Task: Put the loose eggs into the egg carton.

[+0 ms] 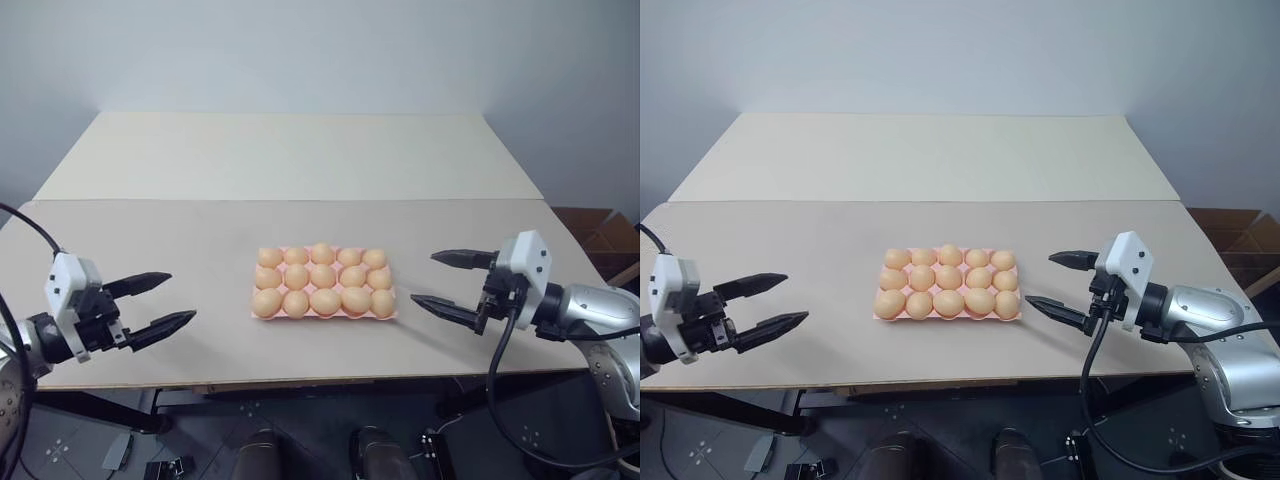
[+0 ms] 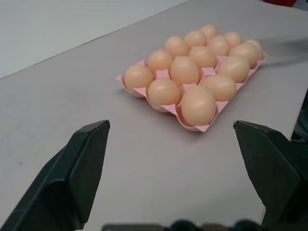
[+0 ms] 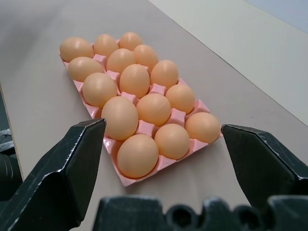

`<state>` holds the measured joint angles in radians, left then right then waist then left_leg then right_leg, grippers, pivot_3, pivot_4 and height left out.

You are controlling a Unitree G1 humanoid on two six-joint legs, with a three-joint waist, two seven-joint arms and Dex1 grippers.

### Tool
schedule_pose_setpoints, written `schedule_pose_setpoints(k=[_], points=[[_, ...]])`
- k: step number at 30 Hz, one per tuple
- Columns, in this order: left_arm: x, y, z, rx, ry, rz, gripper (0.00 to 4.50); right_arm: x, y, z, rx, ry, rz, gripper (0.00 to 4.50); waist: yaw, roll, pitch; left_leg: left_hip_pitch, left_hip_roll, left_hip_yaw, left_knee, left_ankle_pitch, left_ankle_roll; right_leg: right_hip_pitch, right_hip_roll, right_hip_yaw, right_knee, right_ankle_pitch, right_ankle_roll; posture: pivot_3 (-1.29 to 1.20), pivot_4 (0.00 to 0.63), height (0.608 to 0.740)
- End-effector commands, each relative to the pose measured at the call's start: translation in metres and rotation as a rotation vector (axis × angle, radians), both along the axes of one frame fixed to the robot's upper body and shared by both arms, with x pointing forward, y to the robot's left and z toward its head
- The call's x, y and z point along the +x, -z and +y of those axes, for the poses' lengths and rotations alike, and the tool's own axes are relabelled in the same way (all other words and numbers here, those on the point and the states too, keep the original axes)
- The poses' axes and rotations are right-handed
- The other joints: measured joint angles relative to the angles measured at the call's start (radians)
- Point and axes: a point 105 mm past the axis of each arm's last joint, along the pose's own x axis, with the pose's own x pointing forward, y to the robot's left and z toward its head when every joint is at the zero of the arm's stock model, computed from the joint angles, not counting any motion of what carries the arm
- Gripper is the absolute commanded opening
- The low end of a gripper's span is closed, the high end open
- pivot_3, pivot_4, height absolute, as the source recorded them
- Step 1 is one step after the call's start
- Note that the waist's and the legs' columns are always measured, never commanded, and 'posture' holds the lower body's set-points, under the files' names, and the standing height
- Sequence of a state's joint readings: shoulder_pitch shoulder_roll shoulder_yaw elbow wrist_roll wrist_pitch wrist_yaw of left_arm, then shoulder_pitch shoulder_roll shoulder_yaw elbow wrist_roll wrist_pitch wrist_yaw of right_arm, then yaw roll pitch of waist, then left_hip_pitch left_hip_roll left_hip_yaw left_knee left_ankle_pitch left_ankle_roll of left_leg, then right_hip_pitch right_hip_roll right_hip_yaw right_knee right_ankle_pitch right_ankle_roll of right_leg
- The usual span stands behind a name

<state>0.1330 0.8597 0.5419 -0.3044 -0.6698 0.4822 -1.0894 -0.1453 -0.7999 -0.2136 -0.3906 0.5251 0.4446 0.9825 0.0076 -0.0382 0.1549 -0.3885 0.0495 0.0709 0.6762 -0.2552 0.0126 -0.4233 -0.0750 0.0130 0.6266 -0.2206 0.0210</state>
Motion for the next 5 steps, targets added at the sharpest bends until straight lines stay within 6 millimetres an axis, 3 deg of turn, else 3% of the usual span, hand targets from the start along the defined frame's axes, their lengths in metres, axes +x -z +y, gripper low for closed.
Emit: schedule_pose_setpoints(k=[1, 5], points=[[-0.0011, -0.0138, -0.0026, 0.009, -0.007, -0.056, 4.48, -0.0031, -0.0124, -0.0025, -0.005, -0.013, -0.057, 4.5, 0.0, 0.0, 0.0, 0.0, 0.0, 0.0, 0.0, 0.0, 0.0, 0.0, 0.0, 0.0, 0.0, 0.0, 0.0, 0.0, 0.15, 0.74], [-0.0003, -0.0151, -0.008, -0.005, 0.001, -0.063, 4.48, -0.0013, -0.0121, -0.0026, -0.011, -0.014, -0.051, 4.5, 0.0, 0.0, 0.0, 0.0, 0.0, 0.0, 0.0, 0.0, 0.0, 0.0, 0.0, 0.0, 0.0, 0.0, 0.0, 0.0, 0.15, 0.74]])
